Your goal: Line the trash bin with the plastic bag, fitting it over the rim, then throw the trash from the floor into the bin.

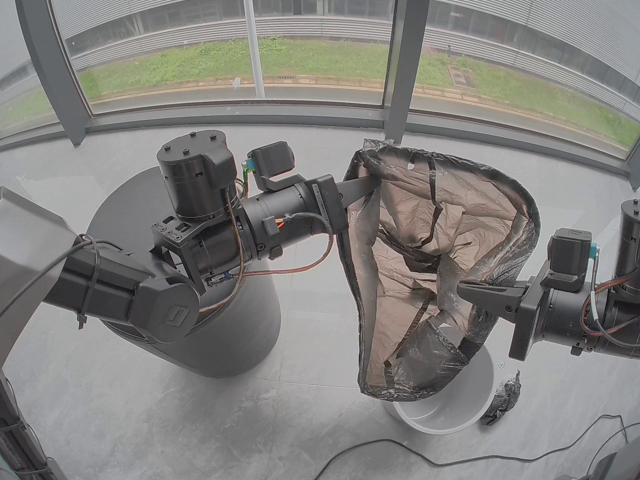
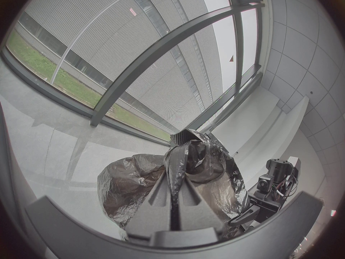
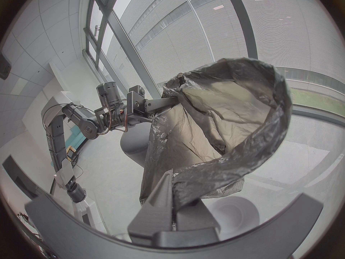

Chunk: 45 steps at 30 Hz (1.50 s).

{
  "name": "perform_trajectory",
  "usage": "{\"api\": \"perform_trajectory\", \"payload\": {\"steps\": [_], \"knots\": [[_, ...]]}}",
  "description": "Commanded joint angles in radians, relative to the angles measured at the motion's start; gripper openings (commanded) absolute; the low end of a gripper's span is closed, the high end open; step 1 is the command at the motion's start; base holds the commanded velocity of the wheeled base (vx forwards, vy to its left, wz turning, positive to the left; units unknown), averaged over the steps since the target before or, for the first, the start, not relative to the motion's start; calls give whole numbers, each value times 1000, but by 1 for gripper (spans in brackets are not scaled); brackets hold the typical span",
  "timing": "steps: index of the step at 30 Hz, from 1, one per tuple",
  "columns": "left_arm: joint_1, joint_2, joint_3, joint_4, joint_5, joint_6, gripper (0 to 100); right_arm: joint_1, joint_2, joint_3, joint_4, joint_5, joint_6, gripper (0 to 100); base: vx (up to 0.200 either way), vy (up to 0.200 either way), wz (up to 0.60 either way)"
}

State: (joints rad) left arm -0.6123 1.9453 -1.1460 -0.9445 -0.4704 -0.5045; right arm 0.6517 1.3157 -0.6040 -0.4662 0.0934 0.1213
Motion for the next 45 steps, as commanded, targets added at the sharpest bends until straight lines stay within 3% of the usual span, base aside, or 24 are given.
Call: {"api": "perform_trajectory", "payload": {"steps": [1,7,12,15,20,33,40,45], "knots": [[19,-13,31,0,-22,-2,0,0,-9,10,-2,0,0,0,0,-200,0],[17,-65,172,-7,-36,-2,0,6,5,-10,1,-1,0,0,0,-200,0],[11,-77,259,-45,-39,-6,0,28,19,-19,3,-3,1,0,0,0,0],[13,-74,330,-96,-100,-16,0,74,20,-11,31,-11,3,0,-133,0,0],[9,-65,370,-108,-120,-16,0,106,22,-11,66,-14,5,0,-200,0,0],[11,-17,414,-120,-128,-20,0,106,30,66,67,-9,6,0,-200,0,0],[14,73,474,-257,-126,-25,0,83,48,136,66,3,64,0,-29,0,0],[28,195,473,-376,-122,-42,0,0,105,139,54,52,69,0,0,0,0]]}}
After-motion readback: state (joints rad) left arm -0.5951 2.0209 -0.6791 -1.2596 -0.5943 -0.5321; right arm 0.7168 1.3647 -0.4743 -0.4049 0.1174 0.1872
